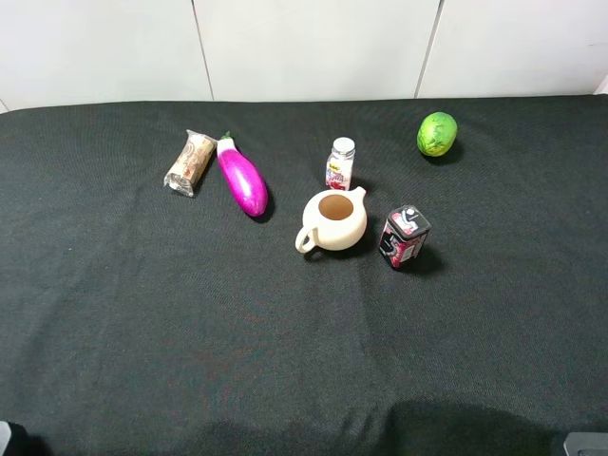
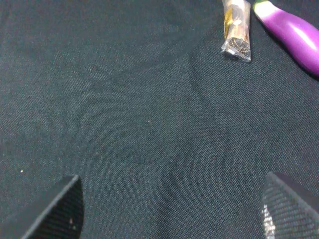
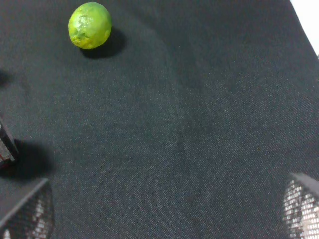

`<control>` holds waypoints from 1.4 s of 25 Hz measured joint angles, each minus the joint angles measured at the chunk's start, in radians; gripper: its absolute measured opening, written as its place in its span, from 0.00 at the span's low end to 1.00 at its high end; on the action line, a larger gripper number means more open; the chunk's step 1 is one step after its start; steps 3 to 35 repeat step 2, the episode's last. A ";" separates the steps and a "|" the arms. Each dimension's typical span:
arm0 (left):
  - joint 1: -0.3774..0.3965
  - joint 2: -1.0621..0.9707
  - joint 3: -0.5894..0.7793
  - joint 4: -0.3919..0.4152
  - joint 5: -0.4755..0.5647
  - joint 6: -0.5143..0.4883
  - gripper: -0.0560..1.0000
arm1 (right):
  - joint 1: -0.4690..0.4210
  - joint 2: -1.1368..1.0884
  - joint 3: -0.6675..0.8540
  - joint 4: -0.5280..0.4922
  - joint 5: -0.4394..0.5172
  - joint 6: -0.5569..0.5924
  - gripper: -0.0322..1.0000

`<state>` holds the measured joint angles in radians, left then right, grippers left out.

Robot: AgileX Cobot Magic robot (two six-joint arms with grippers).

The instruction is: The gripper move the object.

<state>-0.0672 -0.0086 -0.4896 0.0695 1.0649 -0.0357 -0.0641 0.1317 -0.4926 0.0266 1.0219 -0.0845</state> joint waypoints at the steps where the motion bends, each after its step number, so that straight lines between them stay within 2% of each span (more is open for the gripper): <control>1: 0.000 0.000 0.000 0.000 0.000 0.000 0.78 | 0.000 0.000 0.000 0.000 0.000 0.000 0.70; 35: 0.000 0.000 0.000 0.000 0.000 0.000 0.78 | 0.000 0.000 0.000 0.000 0.000 0.000 0.70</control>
